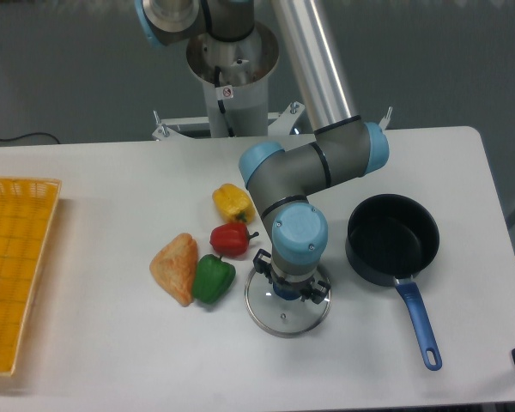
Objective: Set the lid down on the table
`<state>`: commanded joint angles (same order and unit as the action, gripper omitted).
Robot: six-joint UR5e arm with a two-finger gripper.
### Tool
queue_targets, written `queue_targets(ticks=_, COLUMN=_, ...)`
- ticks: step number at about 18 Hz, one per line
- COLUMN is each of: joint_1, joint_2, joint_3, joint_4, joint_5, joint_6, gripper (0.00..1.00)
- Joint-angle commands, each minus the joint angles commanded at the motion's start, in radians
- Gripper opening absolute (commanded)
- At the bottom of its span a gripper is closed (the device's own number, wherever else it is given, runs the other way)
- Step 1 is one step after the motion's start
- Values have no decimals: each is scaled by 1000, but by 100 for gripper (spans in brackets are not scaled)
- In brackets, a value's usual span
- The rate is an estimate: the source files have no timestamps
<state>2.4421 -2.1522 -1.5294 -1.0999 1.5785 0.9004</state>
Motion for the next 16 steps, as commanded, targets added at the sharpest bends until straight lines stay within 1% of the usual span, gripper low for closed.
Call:
queue_targets(ticks=1, joint_1=0, joint_2=-2, joint_3=0, joint_4=0, joint_5=0, joint_6=2, gripper=80)
queue_targets(ticks=2, joint_1=0, joint_2=-2, joint_3=0, joint_4=2, joint_5=0, joint_6=2, gripper=87)
queue_targets(ticks=4, joint_1=0, joint_2=-2, joint_3=0, joint_4=6, joint_5=0, joint_6=3, gripper=91)
queue_targets(ticks=5, joint_1=0, joint_2=0, joint_3=0, joint_4=8, joint_5=2, joint_6=3, gripper=99)
queue_targets(ticks=8, joint_1=0, joint_2=14, joint_3=5, joint_4=8, joint_5=18, joint_6=3, gripper=100)
queue_targets(ticks=11, joint_1=0, joint_2=40, joint_3=15, joint_4=8, joint_5=54, joint_6=6, gripper=100)
queue_targets(ticks=13, joint_1=0, joint_2=60, joint_3=23, joint_4=9, joint_5=55, joint_6=12, gripper=100)
queue_targets(ticks=15, joint_1=0, joint_2=77, joint_3=31, joint_4=6, joint_5=66, joint_6=73, gripper=100)
queue_targets(ticks=16, joint_1=0, joint_2=87, joint_3=32, joint_4=2, joint_5=84, joint_6=131, gripper=100)
